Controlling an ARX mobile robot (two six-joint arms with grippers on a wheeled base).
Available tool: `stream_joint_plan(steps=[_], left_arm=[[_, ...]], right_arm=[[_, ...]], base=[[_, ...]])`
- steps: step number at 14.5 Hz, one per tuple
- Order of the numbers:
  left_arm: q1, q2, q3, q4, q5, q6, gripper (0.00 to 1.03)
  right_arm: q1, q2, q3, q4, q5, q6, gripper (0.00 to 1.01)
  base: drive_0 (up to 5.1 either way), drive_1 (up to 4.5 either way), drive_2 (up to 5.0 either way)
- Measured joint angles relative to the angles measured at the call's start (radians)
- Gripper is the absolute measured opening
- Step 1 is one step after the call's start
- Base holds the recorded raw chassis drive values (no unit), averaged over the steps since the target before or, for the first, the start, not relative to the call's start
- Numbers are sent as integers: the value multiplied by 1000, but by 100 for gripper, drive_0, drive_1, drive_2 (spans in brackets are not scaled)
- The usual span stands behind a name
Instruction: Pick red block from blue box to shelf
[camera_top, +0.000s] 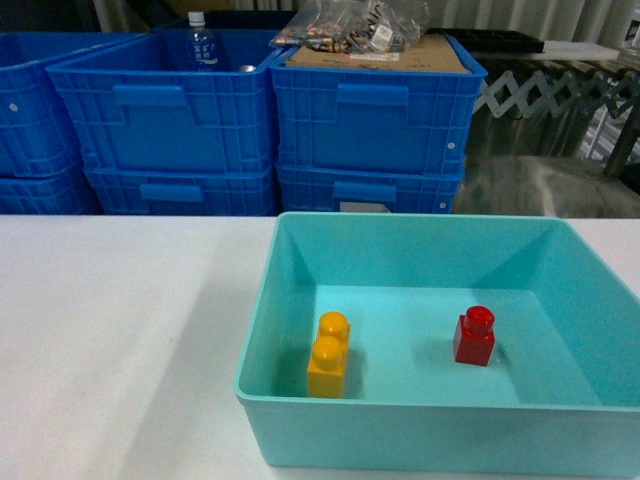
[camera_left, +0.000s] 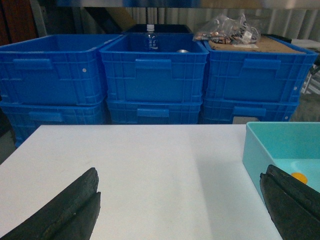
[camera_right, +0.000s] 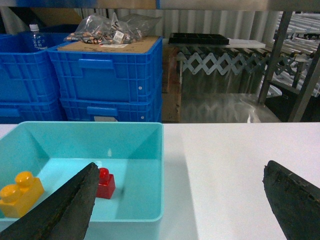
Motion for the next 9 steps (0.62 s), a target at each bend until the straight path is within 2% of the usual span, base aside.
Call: stream_joint_plan(steps=[9], left_arm=[[0, 0, 0, 0, 0, 0, 98]], right_arm=[[0, 0, 0, 0, 0, 0, 98]], base=[[0, 0, 0]])
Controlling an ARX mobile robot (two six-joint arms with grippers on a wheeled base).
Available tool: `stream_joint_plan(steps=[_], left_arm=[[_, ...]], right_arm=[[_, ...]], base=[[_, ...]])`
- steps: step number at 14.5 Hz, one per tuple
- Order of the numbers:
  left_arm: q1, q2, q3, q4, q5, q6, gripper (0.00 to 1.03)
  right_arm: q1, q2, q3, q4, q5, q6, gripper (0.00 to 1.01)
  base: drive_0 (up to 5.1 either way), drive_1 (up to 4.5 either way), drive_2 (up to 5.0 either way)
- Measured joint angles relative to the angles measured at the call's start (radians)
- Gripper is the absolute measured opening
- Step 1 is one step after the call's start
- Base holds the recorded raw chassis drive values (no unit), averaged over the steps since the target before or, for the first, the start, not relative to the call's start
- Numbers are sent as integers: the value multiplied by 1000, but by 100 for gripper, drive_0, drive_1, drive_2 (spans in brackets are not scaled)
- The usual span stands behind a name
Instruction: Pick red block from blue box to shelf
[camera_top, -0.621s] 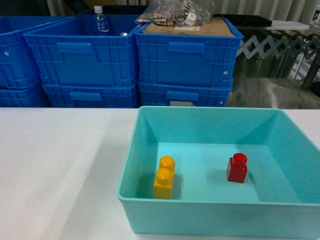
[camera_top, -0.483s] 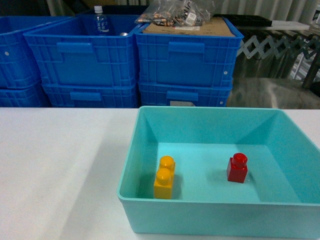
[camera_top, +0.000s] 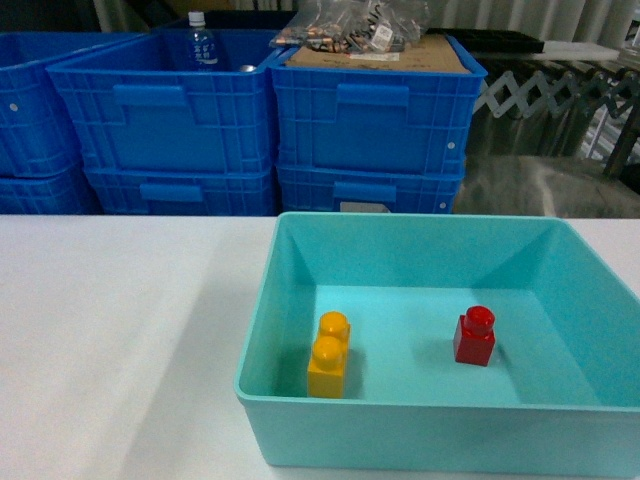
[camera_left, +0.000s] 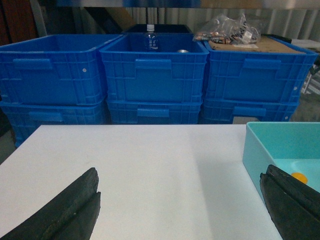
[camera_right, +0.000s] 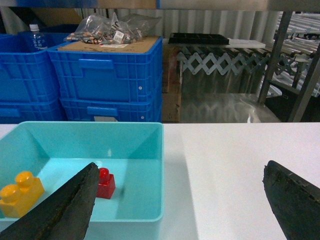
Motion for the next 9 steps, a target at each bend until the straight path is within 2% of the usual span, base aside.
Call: stream_joint_plan(steps=[9], left_arm=[[0, 0, 0, 0, 0, 0, 98]], right_arm=[[0, 0, 0, 0, 0, 0, 98]], base=[[0, 0, 0]])
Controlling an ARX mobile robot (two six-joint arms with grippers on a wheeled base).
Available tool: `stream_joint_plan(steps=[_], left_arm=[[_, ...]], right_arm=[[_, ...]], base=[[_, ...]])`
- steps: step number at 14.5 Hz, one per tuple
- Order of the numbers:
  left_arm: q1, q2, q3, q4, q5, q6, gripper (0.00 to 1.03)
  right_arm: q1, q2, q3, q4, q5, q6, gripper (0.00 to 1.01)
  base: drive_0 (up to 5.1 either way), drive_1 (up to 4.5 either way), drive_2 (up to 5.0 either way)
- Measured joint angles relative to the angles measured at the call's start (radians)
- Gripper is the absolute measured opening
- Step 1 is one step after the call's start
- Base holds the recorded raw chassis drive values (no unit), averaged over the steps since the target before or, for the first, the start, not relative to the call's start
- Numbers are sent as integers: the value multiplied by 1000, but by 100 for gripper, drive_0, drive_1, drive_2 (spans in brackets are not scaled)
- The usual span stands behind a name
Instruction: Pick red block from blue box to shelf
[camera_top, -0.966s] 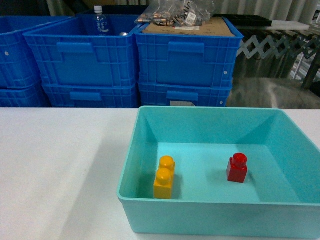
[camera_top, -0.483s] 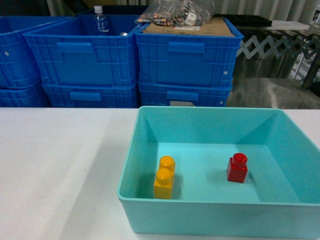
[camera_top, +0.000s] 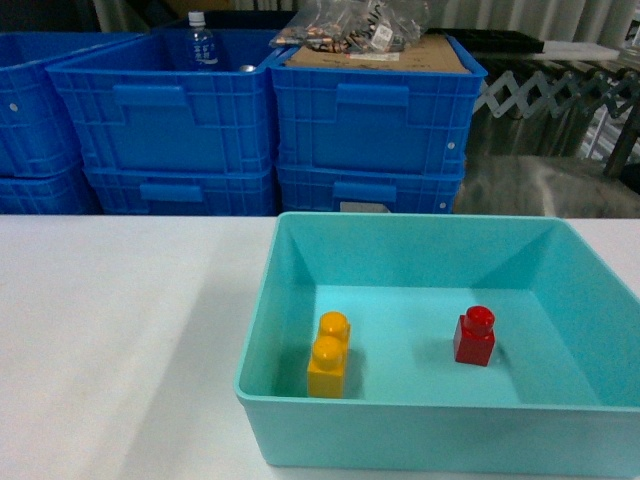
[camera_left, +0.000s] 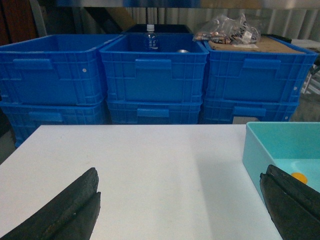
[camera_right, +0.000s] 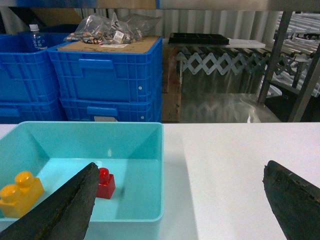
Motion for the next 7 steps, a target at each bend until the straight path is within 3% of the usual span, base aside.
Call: stream_joint_plan(steps=[7], left_arm=[[0, 0, 0, 0, 0, 0, 98]], right_arm=[[0, 0, 0, 0, 0, 0, 98]], base=[[0, 0, 0]])
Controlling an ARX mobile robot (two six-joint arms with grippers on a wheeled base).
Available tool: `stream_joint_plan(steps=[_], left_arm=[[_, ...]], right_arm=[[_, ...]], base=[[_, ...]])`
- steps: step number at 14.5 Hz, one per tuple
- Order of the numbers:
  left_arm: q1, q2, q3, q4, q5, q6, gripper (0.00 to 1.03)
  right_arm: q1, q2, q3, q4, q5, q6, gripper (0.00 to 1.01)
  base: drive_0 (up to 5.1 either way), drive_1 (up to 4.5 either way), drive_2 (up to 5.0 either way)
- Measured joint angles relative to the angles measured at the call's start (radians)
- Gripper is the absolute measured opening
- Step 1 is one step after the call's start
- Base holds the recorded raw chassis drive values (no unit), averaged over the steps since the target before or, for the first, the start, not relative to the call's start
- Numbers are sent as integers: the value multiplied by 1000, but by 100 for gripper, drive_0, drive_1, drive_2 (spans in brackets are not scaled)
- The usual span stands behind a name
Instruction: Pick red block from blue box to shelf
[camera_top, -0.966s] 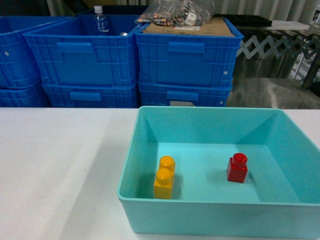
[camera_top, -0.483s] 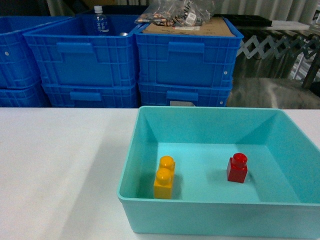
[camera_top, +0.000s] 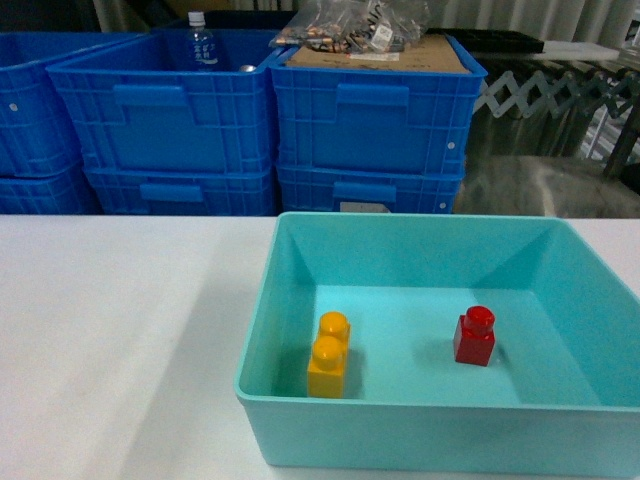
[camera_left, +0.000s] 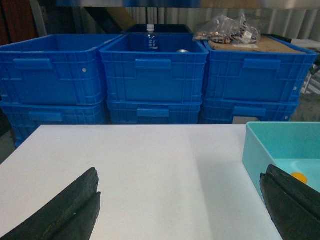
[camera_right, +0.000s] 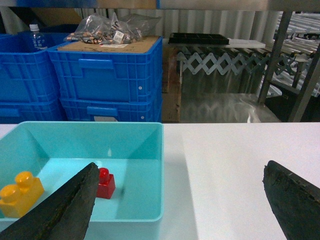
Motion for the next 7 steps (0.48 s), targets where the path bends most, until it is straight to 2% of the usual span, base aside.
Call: stream_joint_plan(steps=[7], left_arm=[[0, 0, 0, 0, 0, 0, 98]], right_arm=[[0, 0, 0, 0, 0, 0, 98]], base=[[0, 0, 0]])
